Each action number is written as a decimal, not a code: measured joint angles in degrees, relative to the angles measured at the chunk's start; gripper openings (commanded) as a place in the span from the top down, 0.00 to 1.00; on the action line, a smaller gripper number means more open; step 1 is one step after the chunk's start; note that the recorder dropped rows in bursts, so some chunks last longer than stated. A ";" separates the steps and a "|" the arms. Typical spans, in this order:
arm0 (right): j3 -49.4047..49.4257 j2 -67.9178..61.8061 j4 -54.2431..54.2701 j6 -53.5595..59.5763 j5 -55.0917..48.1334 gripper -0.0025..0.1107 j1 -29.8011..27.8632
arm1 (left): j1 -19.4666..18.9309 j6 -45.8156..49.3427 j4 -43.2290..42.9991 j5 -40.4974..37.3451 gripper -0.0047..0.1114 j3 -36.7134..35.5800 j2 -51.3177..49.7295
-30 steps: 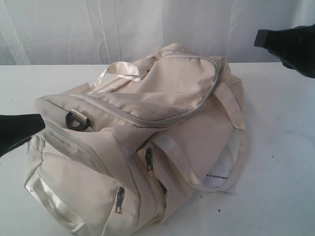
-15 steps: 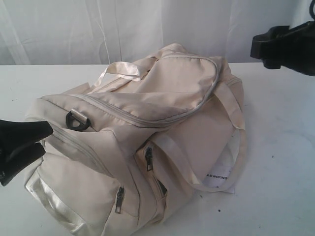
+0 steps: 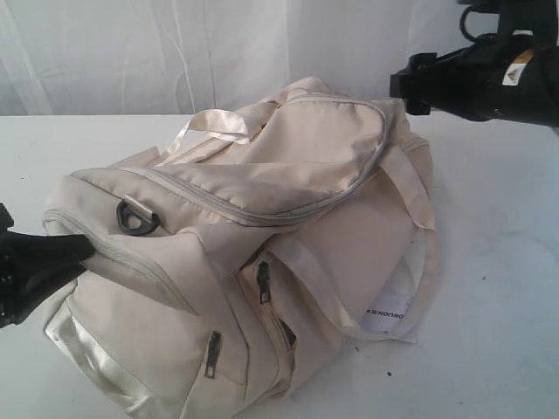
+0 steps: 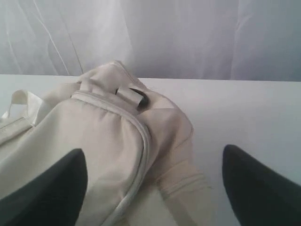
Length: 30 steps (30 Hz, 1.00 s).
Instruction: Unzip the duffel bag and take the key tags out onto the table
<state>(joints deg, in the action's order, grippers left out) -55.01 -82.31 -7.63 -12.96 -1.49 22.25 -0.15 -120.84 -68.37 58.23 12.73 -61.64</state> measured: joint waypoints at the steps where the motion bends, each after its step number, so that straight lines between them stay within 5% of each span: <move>1: -0.92 -1.42 0.00 0.00 0.11 0.33 0.00 | 0.11 0.00 0.00 0.00 0.91 0.00 -0.13; 11: -18.79 -24.22 0.00 3.37 1.49 0.34 0.00 | 0.21 5.73 0.41 1.46 0.96 0.00 -0.49; 13: -21.78 -27.52 0.00 3.50 -1.18 0.44 0.00 | 0.21 5.99 0.77 2.05 0.96 0.00 -0.49; 16: -24.28 -29.74 -0.23 4.71 -6.36 0.85 0.00 | 0.21 6.48 1.81 2.35 0.96 0.00 -0.60; 18: -24.67 -29.74 -0.35 6.68 -9.26 0.98 0.00 | 0.21 7.72 3.53 2.41 0.96 -0.05 -0.60; 25: -25.01 -22.60 -5.49 11.73 -30.65 0.98 0.12 | 0.34 20.28 21.55 -0.68 0.96 -0.14 -0.68; 30: -24.91 -12.43 1.90 17.02 -46.22 0.98 0.12 | 0.81 33.84 39.77 -6.81 0.96 -0.14 -0.72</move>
<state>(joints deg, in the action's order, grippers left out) -79.92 -94.74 -5.73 4.06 -47.71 22.37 0.66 -87.00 -28.60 51.42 12.59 -62.36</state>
